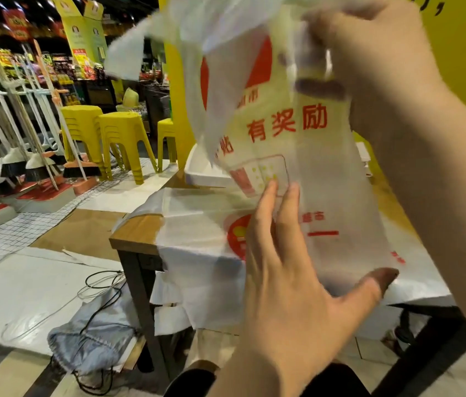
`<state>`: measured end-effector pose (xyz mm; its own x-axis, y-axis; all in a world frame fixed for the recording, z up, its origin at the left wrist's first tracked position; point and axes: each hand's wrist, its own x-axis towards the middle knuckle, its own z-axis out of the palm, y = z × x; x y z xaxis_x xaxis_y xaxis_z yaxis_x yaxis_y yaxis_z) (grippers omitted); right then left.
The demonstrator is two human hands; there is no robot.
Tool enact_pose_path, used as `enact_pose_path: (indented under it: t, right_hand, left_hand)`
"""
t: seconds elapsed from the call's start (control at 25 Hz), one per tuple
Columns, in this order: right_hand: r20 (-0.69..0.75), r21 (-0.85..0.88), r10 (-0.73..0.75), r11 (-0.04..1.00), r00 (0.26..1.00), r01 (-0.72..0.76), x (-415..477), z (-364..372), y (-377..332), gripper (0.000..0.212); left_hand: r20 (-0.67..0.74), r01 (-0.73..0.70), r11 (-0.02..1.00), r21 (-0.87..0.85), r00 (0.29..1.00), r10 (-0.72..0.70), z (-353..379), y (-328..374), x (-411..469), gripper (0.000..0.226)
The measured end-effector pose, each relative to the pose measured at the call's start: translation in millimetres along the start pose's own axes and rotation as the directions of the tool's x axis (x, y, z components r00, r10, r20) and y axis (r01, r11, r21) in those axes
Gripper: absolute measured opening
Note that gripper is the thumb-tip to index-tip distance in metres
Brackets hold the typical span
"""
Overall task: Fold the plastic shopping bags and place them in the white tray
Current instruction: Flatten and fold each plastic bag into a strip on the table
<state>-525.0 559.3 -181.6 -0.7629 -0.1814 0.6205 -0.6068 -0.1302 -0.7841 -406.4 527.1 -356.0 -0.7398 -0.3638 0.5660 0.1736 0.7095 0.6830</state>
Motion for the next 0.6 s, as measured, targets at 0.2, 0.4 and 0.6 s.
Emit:
enact_pose_path:
  t: [0.2, 0.4, 0.6]
  right_hand:
    - [-0.276, 0.381, 0.253, 0.915, 0.927, -0.136, -16.0, -29.5, 12.6, 0.013]
    - [-0.220, 0.431, 0.554, 0.794, 0.803, -0.430, -75.9, -56.6, 56.0, 0.017]
    - [0.102, 0.294, 0.722, 0.636, 0.685, -0.714, -140.9, -68.8, 80.1, 0.014]
  left_hand:
    - [-0.184, -0.133, 0.972, 0.196, 0.968, 0.170, -3.9, -3.4, 14.0, 0.076]
    - [-0.207, -0.129, 0.914, 0.385, 0.953, 0.222, -55.1, -52.8, 37.2, 0.021]
    - [0.143, -0.260, 0.741, 0.619, 0.965, 0.219, -92.4, -91.4, 37.1, 0.017]
